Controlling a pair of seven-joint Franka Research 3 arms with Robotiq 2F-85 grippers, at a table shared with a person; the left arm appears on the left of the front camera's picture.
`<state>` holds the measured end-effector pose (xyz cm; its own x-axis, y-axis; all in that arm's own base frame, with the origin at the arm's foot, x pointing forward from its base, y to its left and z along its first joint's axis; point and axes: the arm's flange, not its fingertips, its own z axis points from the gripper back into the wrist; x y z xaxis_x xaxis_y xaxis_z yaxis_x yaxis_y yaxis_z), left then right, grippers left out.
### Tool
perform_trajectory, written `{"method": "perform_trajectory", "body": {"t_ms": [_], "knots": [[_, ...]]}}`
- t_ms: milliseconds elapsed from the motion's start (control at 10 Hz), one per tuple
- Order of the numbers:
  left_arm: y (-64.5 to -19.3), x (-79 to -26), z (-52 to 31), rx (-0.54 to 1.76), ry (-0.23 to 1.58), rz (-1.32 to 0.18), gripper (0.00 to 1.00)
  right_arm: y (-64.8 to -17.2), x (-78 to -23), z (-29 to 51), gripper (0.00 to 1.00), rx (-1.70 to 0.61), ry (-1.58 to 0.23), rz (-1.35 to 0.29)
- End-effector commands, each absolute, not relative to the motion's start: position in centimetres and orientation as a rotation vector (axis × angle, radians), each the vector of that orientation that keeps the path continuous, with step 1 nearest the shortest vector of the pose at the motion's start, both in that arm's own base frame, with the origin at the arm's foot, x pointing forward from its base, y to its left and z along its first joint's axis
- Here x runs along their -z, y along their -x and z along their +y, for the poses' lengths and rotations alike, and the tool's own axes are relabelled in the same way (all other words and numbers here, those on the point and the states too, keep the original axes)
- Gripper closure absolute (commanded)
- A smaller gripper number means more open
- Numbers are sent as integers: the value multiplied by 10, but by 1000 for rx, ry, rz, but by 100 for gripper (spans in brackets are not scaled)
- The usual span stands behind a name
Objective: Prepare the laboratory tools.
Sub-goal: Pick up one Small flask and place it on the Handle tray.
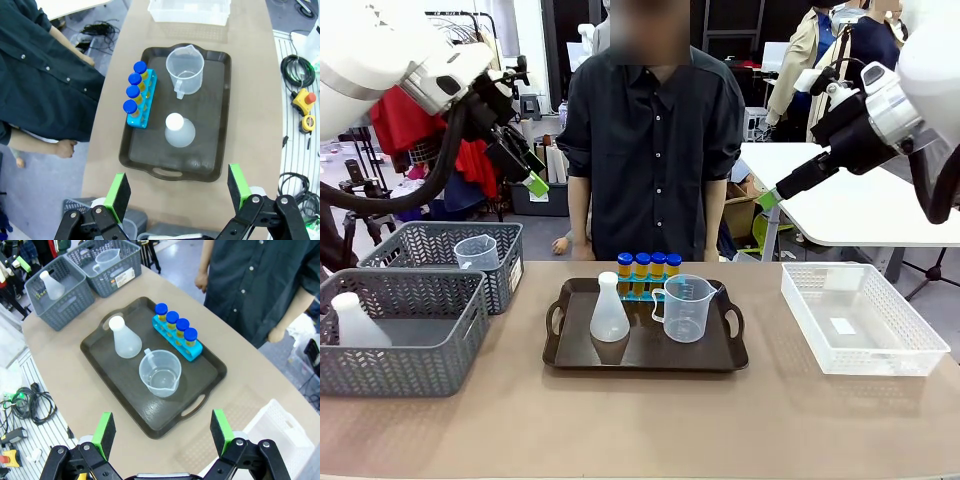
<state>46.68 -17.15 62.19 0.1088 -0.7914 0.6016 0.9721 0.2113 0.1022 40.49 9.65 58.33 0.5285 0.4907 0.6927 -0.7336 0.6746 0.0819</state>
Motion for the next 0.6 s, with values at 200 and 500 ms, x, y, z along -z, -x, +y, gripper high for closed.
{"method": "perform_trajectory", "body": {"t_ms": [200, 500], "knots": [[-467, -623, -171, 1330, 355, -620, 0, -405, -584, 96, 0, -753, -406, -692], [-467, -623, -171, 1330, 355, -620, 0, -405, -584, 96, 0, -753, -406, -692]]}}
